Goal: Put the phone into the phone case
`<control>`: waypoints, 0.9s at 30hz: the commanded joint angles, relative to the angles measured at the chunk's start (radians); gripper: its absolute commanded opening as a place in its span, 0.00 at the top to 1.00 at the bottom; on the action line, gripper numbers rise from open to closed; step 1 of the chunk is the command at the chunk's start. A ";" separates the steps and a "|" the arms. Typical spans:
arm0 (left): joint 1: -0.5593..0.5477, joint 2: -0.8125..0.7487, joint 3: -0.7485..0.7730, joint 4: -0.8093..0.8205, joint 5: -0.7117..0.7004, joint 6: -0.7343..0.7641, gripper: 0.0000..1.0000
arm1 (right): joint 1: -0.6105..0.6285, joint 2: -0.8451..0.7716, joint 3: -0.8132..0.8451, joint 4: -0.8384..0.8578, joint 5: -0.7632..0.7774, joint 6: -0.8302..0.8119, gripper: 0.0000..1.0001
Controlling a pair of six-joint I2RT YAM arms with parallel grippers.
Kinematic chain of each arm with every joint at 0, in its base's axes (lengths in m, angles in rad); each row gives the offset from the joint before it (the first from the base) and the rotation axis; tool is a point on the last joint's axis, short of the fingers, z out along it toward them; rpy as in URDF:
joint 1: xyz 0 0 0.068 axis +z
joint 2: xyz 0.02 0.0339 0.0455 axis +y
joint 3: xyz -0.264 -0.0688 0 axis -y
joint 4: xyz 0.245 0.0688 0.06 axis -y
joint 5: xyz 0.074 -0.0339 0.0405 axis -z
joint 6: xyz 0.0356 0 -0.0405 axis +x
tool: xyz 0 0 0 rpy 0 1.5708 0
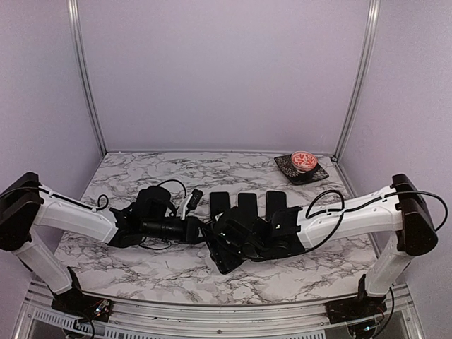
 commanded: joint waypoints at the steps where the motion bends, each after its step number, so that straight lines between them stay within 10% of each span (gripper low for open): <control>1: -0.010 -0.021 -0.003 0.015 -0.034 0.023 1.00 | 0.023 -0.066 0.022 0.115 0.028 -0.037 0.68; 4: -0.010 -0.050 -0.023 0.015 -0.029 0.051 1.00 | 0.024 -0.105 -0.029 0.147 0.021 -0.038 0.52; 8: -0.017 -0.128 -0.041 -0.057 -0.061 0.144 1.00 | 0.024 -0.229 -0.132 0.166 0.039 -0.058 0.02; 20: -0.115 -0.522 0.190 -0.530 -0.023 0.663 1.00 | 0.023 -0.779 -0.395 0.650 -0.280 -0.597 0.01; 27: -0.139 -0.623 0.223 -0.561 0.085 0.704 1.00 | 0.023 -0.568 -0.049 0.355 -0.550 -0.759 0.06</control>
